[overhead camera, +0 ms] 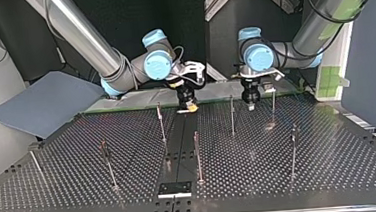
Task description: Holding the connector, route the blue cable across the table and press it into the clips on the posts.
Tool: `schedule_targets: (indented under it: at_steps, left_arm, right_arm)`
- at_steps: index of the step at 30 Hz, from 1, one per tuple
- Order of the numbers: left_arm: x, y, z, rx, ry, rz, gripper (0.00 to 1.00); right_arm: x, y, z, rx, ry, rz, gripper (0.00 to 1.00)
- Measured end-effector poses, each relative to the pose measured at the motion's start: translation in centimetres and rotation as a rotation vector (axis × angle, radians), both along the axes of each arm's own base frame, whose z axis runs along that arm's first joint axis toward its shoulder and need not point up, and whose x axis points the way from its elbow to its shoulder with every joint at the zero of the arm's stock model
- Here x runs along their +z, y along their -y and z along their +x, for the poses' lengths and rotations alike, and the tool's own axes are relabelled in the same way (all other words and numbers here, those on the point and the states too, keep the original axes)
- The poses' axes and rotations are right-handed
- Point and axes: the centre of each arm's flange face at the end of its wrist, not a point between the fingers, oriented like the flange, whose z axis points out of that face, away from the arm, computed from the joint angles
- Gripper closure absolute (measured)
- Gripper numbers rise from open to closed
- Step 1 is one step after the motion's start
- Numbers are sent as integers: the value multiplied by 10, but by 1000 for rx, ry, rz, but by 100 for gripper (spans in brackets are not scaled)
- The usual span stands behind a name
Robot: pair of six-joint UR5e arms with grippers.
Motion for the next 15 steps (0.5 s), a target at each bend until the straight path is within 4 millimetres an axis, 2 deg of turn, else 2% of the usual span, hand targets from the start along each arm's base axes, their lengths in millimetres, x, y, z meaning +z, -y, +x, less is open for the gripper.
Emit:
schedule_targets:
  at_steps: [10, 15]
  left_arm:
    - [-11, -7, 29, -2, -7, -23, 100]
    - [-9, -13, 41, 0, 5, -36, 100]
  right_arm:
    - [2, 16, -10, -23, 6, -5, 100]
    - [4, 24, -14, -35, 8, -7, 100]
